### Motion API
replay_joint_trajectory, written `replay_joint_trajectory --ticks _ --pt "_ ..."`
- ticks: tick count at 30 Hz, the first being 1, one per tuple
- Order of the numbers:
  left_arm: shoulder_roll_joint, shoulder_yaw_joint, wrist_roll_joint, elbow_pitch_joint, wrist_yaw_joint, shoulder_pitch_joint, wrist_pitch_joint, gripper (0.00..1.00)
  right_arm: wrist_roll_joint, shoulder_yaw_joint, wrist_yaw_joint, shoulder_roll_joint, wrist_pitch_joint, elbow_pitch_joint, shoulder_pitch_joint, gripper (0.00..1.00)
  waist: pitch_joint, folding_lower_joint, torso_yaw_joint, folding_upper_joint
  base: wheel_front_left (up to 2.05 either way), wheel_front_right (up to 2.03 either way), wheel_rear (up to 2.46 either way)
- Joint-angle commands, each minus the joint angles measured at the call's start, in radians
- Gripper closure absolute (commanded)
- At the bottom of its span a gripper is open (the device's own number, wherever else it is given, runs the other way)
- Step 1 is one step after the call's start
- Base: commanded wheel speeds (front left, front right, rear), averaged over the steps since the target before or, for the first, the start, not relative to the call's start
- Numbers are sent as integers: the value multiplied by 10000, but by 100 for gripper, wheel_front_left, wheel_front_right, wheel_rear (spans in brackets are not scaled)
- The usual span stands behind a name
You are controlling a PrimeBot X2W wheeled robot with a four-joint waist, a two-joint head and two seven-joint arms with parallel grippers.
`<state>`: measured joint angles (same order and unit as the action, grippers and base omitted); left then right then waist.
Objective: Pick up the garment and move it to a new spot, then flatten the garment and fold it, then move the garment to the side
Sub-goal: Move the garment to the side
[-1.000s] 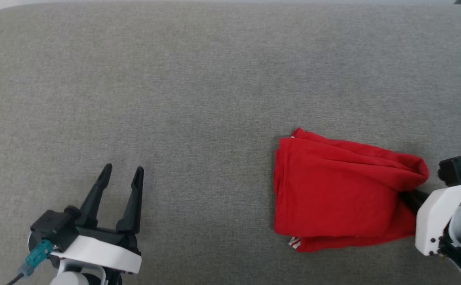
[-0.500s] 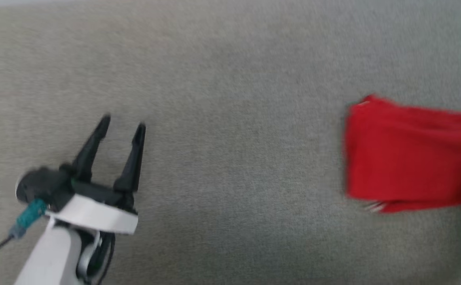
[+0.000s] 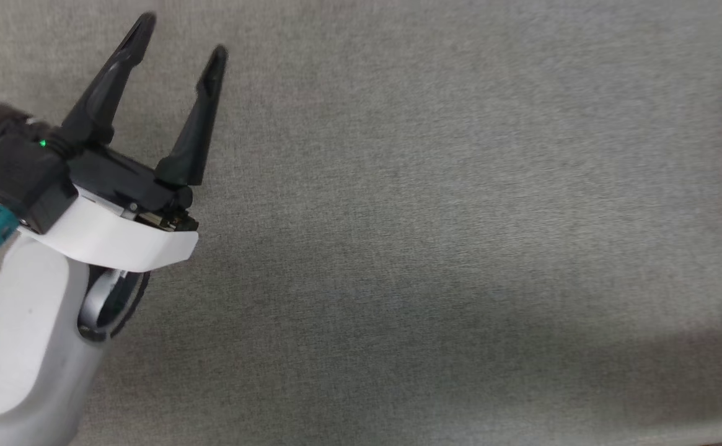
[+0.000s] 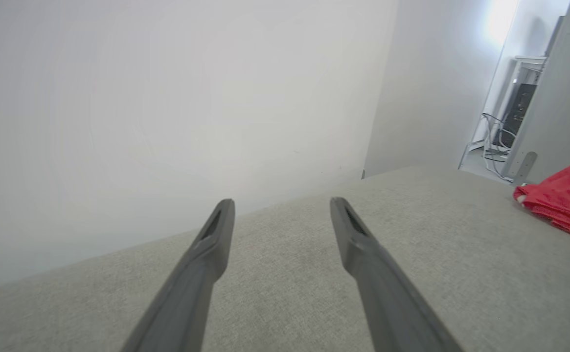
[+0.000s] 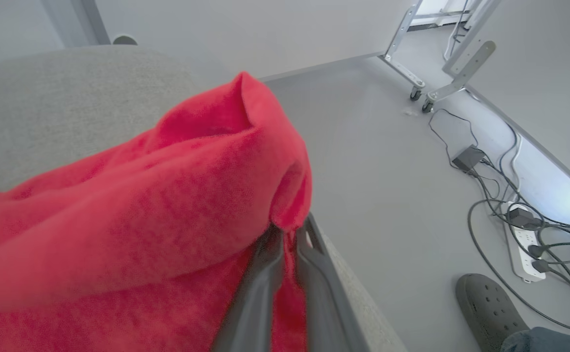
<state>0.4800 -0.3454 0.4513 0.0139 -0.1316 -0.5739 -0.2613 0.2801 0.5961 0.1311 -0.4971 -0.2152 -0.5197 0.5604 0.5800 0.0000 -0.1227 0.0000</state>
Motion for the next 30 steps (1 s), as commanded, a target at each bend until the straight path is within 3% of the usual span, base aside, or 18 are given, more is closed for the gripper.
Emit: replay_joint_trajectory --ticks 1,9,17,19,20,21,25,30 --pt "107 -19 101 104 22 -272 -51 0 -323 271 -7 -17 318 -240 442 100 319 0 123 0 0 0 0" --pt "422 -170 -44 406 22 -702 -51 0 -1999 1143 -7 -184 1249 -1264 1670 100 698 0 265 0 0 0 0" --pt "456 -190 -63 345 22 -772 -51 0 -3481 2026 -7 73 1690 -2380 2563 100 718 0 313 0 0 0 0" --pt "406 -150 -76 291 22 -718 -51 0 -3682 2041 -7 85 1780 -2637 2602 62 648 0 329 0 0 0 0" --pt "383 -112 -63 261 22 -656 -51 0 -3763 2049 -7 60 1867 -2745 2608 52 597 0 330 0 0 0 0" --pt "358 -69 -48 236 22 -581 -51 0 -3812 2047 -7 45 1935 -2853 2613 0 538 0 326 0 0 0 0" --pt "140 124 -35 86 22 -162 -51 0 -3835 1478 -7 -5 2302 -3201 2423 0 90 0 345 0 0 0 0" --pt "-327 479 -100 -242 22 750 -51 0 -3378 0 -7 -29 2757 -3179 1994 0 -791 0 445 0 0 0 0"
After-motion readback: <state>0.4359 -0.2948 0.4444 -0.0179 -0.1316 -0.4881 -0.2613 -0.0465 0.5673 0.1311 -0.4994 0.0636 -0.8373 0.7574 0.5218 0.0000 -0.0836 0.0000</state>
